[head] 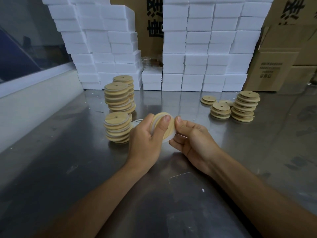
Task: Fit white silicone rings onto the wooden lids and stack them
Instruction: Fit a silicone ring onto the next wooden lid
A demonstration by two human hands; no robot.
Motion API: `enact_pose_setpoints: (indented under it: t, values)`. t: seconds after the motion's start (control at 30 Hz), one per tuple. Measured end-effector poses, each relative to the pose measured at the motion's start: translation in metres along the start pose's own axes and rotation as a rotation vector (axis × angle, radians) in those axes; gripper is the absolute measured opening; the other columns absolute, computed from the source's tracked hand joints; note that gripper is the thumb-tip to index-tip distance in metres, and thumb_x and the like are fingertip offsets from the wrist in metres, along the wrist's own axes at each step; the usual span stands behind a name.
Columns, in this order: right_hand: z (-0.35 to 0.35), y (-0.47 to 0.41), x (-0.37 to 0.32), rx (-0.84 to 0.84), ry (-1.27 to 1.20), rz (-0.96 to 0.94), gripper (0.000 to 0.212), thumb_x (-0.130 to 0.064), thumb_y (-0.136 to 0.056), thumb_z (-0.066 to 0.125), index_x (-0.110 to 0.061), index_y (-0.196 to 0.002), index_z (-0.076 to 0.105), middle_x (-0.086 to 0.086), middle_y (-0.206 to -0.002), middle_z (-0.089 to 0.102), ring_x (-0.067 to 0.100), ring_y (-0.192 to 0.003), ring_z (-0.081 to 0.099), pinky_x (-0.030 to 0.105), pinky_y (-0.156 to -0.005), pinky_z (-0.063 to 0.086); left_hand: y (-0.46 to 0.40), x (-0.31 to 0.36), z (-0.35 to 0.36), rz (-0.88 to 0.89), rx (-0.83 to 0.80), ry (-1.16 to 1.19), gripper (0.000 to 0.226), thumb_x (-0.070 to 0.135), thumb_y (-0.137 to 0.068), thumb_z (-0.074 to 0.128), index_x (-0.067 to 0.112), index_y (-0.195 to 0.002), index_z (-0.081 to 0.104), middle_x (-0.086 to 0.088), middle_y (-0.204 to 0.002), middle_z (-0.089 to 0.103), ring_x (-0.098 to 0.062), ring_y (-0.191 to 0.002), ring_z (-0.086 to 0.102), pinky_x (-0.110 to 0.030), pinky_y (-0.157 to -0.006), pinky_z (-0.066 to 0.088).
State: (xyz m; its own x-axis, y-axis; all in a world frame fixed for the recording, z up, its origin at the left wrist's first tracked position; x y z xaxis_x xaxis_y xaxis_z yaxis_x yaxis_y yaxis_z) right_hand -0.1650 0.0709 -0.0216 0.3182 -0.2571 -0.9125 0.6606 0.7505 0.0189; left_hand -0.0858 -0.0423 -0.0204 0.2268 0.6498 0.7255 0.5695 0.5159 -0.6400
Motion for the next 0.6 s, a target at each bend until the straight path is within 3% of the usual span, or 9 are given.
enact_pose_setpoints:
  t: [0.13, 0.33, 0.47, 0.6]
  values:
    - [0.0044, -0.0002, 0.0029, -0.016, 0.023, -0.012, 0.028, -0.027, -0.101, 0.051, -0.002, -0.106, 0.062, -0.007, -0.062, 0.068, 0.004, -0.066, 0.067, 0.023, -0.073, 0.055, 0.0001, -0.0039, 0.0011, -0.043, 0.054, 0.013, 0.045, 0.047, -0.092, 0.052, 0.007, -0.071, 0.054, 0.008, -0.058, 0.047, -0.008, -0.058, 0.045, -0.027, -0.057, 0.039]
    - [0.0068, -0.0026, 0.0065, 0.058, 0.028, -0.017, 0.031, -0.029, -0.100, 0.055, -0.001, -0.104, 0.068, 0.009, -0.089, 0.075, 0.012, -0.078, 0.071, 0.021, -0.066, 0.056, 0.0015, -0.0058, 0.0046, -0.111, 0.114, 0.031, 0.044, 0.048, -0.092, 0.050, 0.013, -0.066, 0.049, 0.008, -0.058, 0.046, -0.005, -0.058, 0.043, -0.019, -0.057, 0.036]
    - [0.0095, -0.0017, 0.0071, 0.078, 0.072, -0.057, 0.030, -0.024, -0.103, 0.050, -0.006, -0.090, 0.070, 0.006, -0.079, 0.073, 0.010, -0.069, 0.069, 0.021, -0.059, 0.054, 0.0026, -0.0058, 0.0053, -0.101, 0.092, 0.009, 0.045, 0.050, -0.091, 0.051, 0.012, -0.067, 0.049, 0.006, -0.058, 0.047, -0.010, -0.059, 0.046, -0.025, -0.058, 0.038]
    - [0.0036, -0.0014, 0.0033, 0.244, 0.309, -0.249, 0.020, -0.014, -0.102, 0.051, -0.008, -0.085, 0.061, 0.001, -0.067, 0.064, 0.009, -0.059, 0.062, 0.021, -0.050, 0.050, 0.0038, -0.0065, 0.0090, -0.136, -0.049, 0.034, 0.042, 0.051, -0.088, 0.056, 0.011, -0.075, 0.062, 0.001, -0.061, 0.058, -0.015, -0.057, 0.052, -0.031, -0.052, 0.042]
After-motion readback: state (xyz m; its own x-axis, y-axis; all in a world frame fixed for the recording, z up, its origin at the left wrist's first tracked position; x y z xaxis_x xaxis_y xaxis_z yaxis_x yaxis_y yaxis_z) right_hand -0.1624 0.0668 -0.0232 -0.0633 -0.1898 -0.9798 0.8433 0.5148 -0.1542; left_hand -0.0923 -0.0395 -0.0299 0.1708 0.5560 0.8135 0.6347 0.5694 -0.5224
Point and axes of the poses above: each hand's wrist, its own y-axis away from the middle knuckle, its own z-axis out of the palm, x = y × z, the point moved 2 cm from there along -y, towards the middle knuckle
